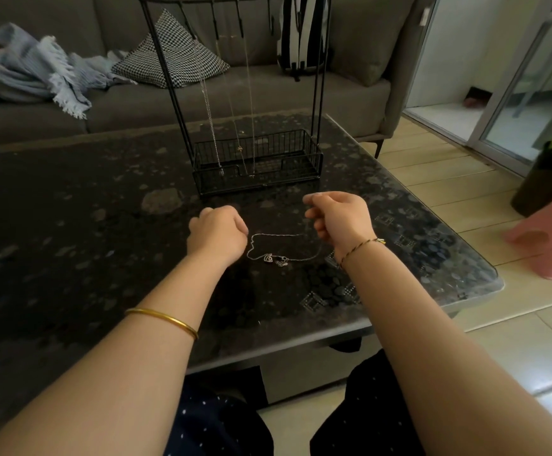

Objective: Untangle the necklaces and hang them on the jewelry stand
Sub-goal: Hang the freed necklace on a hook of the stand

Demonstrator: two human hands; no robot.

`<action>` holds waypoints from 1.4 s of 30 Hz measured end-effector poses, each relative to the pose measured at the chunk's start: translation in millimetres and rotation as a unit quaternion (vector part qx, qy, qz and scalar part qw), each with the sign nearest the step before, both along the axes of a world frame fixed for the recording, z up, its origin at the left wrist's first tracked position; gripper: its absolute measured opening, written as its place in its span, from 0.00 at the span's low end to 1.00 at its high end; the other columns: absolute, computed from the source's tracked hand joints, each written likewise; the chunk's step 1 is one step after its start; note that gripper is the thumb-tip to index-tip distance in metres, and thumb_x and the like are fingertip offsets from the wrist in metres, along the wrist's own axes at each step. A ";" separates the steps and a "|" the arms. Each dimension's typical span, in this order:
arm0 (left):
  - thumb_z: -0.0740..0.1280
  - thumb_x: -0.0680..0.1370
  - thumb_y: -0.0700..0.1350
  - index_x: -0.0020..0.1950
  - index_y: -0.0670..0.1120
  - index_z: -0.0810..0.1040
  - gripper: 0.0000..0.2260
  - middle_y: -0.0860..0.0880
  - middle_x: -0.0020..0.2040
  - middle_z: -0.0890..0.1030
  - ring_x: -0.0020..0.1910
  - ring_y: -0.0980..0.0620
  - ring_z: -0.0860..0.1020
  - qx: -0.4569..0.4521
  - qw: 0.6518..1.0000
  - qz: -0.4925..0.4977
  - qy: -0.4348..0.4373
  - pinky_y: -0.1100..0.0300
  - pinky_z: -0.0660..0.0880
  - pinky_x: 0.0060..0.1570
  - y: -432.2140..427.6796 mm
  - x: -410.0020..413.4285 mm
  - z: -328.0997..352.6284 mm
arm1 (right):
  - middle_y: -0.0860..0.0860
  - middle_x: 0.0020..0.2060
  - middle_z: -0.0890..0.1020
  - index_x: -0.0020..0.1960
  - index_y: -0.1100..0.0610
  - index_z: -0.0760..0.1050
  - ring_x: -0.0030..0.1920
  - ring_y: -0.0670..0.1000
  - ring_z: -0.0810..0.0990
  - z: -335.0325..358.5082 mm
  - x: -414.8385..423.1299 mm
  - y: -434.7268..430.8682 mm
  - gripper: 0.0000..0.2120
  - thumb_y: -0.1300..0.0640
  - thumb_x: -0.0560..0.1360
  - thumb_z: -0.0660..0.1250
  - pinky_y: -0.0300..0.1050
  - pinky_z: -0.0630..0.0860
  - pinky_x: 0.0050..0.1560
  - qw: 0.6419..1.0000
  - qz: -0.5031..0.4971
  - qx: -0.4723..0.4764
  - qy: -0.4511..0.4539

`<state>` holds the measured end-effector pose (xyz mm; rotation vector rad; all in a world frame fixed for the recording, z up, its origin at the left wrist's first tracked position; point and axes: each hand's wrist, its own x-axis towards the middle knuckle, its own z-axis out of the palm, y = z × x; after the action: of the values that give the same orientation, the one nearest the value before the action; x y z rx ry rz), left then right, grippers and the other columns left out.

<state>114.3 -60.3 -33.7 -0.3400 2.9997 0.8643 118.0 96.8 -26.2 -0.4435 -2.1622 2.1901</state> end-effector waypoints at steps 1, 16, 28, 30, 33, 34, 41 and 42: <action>0.68 0.76 0.39 0.40 0.53 0.76 0.10 0.46 0.61 0.76 0.62 0.45 0.73 -0.002 1.000 -0.025 0.002 0.47 0.74 0.60 -0.2 0.1 -0.3 | 0.50 0.31 0.75 0.45 0.59 0.78 0.26 0.44 0.68 -0.3 -0.4 -0.4 0.10 0.61 0.80 0.59 0.32 0.66 0.24 1.000 0.004 0.000 -0.005; 0.69 0.76 0.45 0.46 0.53 0.75 0.04 0.50 0.52 0.72 0.61 0.47 0.70 -0.159 0.956 -0.244 -0.020 0.52 0.73 0.57 31.4 -2.6 -9.4 | 0.53 0.36 0.79 0.45 0.60 0.78 0.35 0.49 0.76 -6.0 -9.7 7.2 0.08 0.61 0.78 0.61 0.42 0.76 0.39 0.993 0.019 0.097 -0.059; 0.64 0.80 0.46 0.48 0.51 0.73 0.02 0.49 0.55 0.75 0.58 0.48 0.72 -0.056 0.974 -0.216 -0.044 0.53 0.72 0.58 35.1 -9.9 -5.4 | 0.53 0.58 0.77 0.58 0.54 0.77 0.59 0.56 0.75 -8.0 -3.6 17.4 0.15 0.65 0.76 0.59 0.51 0.75 0.59 0.926 0.026 0.374 0.044; 0.64 0.79 0.44 0.42 0.49 0.74 0.06 0.49 0.48 0.77 0.50 0.51 0.76 0.066 0.979 -0.194 -0.022 0.56 0.73 0.49 34.4 -10.7 -0.9 | 0.52 0.52 0.80 0.55 0.56 0.78 0.53 0.52 0.78 -5.7 -0.6 14.0 0.15 0.68 0.76 0.59 0.45 0.76 0.55 0.957 0.064 0.278 0.053; 0.63 0.80 0.41 0.40 0.49 0.75 0.09 0.48 0.43 0.80 0.46 0.50 0.78 0.220 0.962 -0.162 -0.022 0.52 0.74 0.49 34.6 -7.4 5.4 | 0.54 0.47 0.82 0.55 0.58 0.77 0.49 0.51 0.80 -2.2 3.9 11.3 0.15 0.71 0.74 0.59 0.40 0.77 0.50 0.972 0.119 0.196 0.039; 0.62 0.80 0.40 0.41 0.48 0.75 0.09 0.49 0.42 0.80 0.46 0.50 0.78 0.253 0.955 -0.153 -0.028 0.54 0.75 0.50 34.8 -6.5 7.0 | 0.54 0.47 0.82 0.56 0.59 0.76 0.46 0.50 0.80 -0.4 5.3 11.0 0.14 0.70 0.75 0.59 0.36 0.77 0.46 0.975 0.134 0.171 0.037; 0.65 0.79 0.40 0.44 0.48 0.78 0.06 0.49 0.40 0.81 0.39 0.53 0.79 0.329 0.934 -0.136 0.008 0.57 0.77 0.46 26.7 -5.6 19.0 | 0.58 0.42 0.81 0.58 0.63 0.74 0.42 0.54 0.82 6.2 7.1 5.8 0.12 0.67 0.74 0.65 0.43 0.80 0.45 0.982 0.171 0.058 0.053; 0.64 0.79 0.39 0.45 0.47 0.78 0.06 0.49 0.39 0.81 0.36 0.54 0.77 0.337 0.932 -0.133 0.013 0.59 0.76 0.43 25.4 -4.8 21.4 | 0.56 0.39 0.79 0.59 0.63 0.73 0.38 0.52 0.80 6.2 7.2 4.9 0.14 0.67 0.73 0.67 0.42 0.80 0.42 0.981 0.170 0.061 0.066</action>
<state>109.5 -34.9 -12.3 0.0896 2.4553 1.7548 125.2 101.6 -20.0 0.0839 -2.4277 2.1440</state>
